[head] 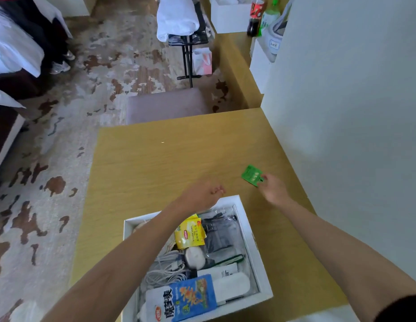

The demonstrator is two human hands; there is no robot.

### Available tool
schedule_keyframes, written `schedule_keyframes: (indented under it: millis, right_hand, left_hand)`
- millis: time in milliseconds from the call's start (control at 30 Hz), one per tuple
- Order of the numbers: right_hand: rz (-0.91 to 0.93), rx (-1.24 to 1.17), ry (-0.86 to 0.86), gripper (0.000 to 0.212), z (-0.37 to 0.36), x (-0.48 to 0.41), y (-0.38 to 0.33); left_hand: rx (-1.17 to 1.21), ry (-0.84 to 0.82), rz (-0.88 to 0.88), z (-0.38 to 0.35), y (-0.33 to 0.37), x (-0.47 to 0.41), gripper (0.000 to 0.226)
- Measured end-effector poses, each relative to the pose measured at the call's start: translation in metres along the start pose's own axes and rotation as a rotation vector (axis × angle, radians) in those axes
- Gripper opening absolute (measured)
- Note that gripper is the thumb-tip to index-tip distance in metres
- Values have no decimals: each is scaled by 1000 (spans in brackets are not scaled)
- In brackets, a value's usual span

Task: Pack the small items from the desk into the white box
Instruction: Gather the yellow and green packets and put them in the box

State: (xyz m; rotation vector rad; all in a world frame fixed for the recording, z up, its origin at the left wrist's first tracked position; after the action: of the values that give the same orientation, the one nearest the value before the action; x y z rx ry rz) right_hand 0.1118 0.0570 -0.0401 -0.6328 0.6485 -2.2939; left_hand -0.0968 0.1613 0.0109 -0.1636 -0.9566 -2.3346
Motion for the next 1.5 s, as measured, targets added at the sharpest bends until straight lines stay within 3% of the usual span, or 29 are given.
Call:
schedule_keyframes:
  millis: [167,300,567,800,967,1233,1500]
  right_hand:
    - [-7,256,-136,55,-25,-49,11]
    - [29,341,-87,42,-28,-54,15]
    - [-58,-261,-44,35,-24,-34,-3]
    - [52,-717,50,38,16,17,-47]
    - [108,-797,23,29,35,49,-63]
    - [101,-737,-20,25,49,74,-53]
    - [78,-765,-35,25,59,81,-51]
  left_hand:
    - [59,5,-19,-8,-7,-2,30]
    - [70,-34,-36,-5,-3,12,26]
    - [-267,-55,-60,-4,-30,30,25]
    - [-522,47,-123,-6,-40,36,36]
    - [-581,45,-154,-4,-40,28,38]
    - [-619,40,-166,4,-31,17,32]
    - [-559,32,-79,27,-17,-40,35]
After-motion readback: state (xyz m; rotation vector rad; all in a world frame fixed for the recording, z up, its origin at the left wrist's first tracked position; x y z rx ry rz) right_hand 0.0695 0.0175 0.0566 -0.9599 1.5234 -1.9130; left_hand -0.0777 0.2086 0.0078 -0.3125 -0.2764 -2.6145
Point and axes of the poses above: each hand's wrist, its own x-axis away from the middle knuckle, its own z-axis out of the back of the hand, y = z × x, the point moved 6 cm from there along -x, towards the middle knuckle, and after that the axes turned 1 degree about -x, right-handed, at the moved point
